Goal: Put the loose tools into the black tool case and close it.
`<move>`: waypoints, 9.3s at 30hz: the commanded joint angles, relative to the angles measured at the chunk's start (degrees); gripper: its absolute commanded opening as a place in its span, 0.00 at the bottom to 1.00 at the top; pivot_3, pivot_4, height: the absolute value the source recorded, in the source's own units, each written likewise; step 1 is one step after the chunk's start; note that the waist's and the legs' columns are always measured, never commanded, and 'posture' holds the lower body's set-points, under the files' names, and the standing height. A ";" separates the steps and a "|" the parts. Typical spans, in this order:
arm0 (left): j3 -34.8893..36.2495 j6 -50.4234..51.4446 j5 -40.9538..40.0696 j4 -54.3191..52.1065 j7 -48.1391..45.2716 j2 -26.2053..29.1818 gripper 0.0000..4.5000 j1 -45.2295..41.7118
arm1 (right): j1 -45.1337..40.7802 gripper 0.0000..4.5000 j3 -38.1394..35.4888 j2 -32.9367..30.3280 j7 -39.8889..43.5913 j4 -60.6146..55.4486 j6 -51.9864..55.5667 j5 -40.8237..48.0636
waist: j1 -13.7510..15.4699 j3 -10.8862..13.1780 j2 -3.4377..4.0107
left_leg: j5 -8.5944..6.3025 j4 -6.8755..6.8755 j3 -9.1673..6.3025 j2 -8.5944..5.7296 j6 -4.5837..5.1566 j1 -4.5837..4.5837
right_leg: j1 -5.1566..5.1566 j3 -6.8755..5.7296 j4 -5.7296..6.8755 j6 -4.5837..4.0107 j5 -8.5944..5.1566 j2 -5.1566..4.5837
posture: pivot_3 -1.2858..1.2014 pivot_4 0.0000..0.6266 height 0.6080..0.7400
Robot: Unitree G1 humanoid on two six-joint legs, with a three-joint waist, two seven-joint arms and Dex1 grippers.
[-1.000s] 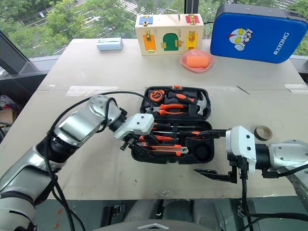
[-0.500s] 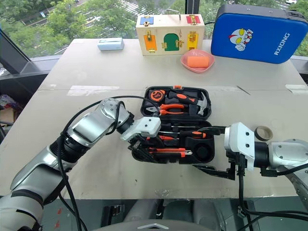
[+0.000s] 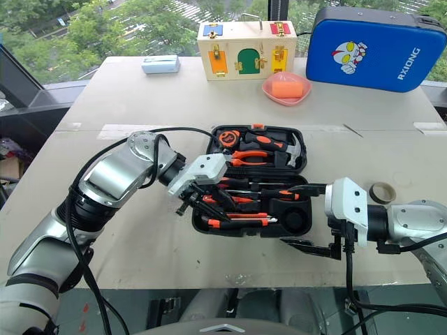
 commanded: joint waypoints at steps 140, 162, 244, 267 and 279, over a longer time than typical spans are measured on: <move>38.25 -3.67 -16.51 -7.32 27.04 8.14 0.66 30.94 | -23.73 0.49 10.48 -1.93 11.90 35.56 0.99 -13.08 | -1.27 0.18 0.26 | -0.04 -0.17 0.03 -0.01 0.04 0.04 | -0.06 0.06 -0.11 0.04 -0.03 -0.31 | 0.52 0.24 0.96; 21.91 -8.99 -4.28 -8.24 27.96 2.76 0.01 33.36 | -25.22 0.00 19.85 4.16 24.16 39.58 -18.06 -20.58 | -1.34 0.16 0.31 | -0.04 -0.24 0.18 -0.04 0.03 -0.05 | -0.30 0.26 0.02 0.04 -0.03 -0.32 | 0.52 0.24 0.96; 34.48 -9.62 -6.76 -5.27 54.26 -14.14 0.00 21.77 | -31.94 0.01 7.08 21.31 -21.95 35.74 -6.00 -21.59 | -1.58 -0.18 0.26 | 0.02 -0.18 0.22 -0.10 -0.06 -0.16 | -0.52 0.34 0.08 0.04 0.08 -0.34 | 0.52 0.24 0.96; 39.09 -67.35 15.52 -11.70 58.20 -3.84 0.37 54.33 | -12.73 0.12 12.86 -0.60 -17.79 50.96 -73.04 -34.34 | -1.86 -0.16 0.32 | 0.01 -0.37 0.54 -0.04 -0.03 0.00 | -0.56 0.50 0.05 0.04 0.07 -0.33 | 0.52 0.24 0.96; 56.11 -41.63 -3.36 -18.65 49.41 -0.91 0.81 81.91 | 10.17 0.35 8.36 -18.28 12.31 26.60 -36.31 -2.32 | -0.12 0.11 1.09 | -0.47 -0.50 0.70 0.39 0.71 1.34 | 1.36 0.18 -0.66 -0.19 -0.12 -0.39 | 0.52 0.24 0.96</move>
